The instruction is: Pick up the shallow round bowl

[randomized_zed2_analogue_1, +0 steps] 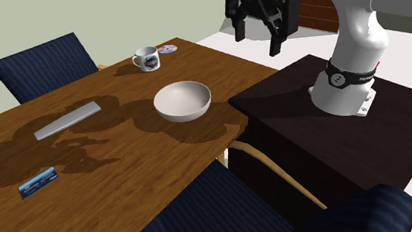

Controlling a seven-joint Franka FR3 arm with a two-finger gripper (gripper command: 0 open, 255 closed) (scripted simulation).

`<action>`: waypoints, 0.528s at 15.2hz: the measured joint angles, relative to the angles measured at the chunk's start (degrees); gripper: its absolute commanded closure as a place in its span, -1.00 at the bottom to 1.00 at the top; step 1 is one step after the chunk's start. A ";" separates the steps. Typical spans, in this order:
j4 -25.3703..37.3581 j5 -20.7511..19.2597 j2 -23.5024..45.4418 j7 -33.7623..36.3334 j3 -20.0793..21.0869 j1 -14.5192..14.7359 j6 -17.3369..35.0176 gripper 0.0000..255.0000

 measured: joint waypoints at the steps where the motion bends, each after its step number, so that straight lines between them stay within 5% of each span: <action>1: -0.27 -0.63 1.84 -0.29 -0.42 -0.29 2.23 -1.00; 8: -1.83 -5.63 14.37 -3.16 -4.37 -3.39 17.27 -1.00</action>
